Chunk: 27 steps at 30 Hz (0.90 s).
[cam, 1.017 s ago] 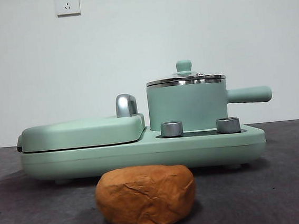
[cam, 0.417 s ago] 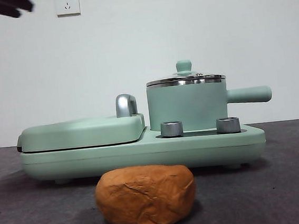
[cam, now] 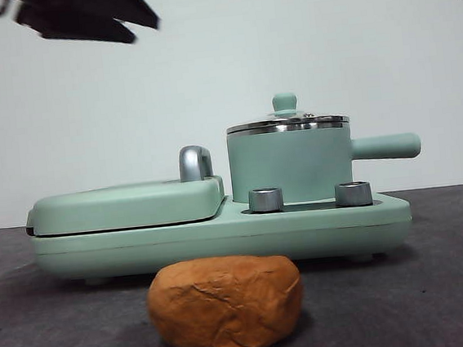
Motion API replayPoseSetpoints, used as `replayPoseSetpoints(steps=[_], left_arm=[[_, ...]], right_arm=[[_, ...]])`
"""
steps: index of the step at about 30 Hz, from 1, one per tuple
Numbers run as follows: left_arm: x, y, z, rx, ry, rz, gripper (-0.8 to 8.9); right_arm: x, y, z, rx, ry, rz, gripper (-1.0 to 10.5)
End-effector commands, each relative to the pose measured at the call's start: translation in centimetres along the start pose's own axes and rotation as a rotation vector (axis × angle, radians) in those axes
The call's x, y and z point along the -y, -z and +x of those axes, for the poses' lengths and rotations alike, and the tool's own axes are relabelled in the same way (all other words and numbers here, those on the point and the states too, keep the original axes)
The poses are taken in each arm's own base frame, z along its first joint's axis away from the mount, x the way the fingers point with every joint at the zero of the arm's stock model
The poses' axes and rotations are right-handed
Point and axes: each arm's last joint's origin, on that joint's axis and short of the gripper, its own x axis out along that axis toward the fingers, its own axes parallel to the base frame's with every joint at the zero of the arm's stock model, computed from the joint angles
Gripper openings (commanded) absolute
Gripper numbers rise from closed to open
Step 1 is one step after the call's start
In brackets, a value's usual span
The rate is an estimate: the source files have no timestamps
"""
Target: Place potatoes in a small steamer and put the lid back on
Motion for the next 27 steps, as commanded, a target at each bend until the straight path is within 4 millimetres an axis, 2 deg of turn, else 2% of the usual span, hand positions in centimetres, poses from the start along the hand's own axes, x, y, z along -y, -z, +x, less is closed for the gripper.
replayPoseSetpoints(steps=[1,17,27], left_arm=[[0.1,-0.8,2.2,0.007,0.024,-0.009,2.53],[-0.1,-3.0,13.2,-0.03,0.104,0.012,2.53],[-0.2,-2.6,18.0,-0.039,0.126,0.045,2.54]], right_arm=[[0.0,-0.6,-0.2,0.021,0.004,0.005,2.7],[0.0,-0.8,-0.3,0.04,0.009,-0.005,2.7],[0.0,-0.8,-0.3,0.043,0.01,-0.007,2.7]])
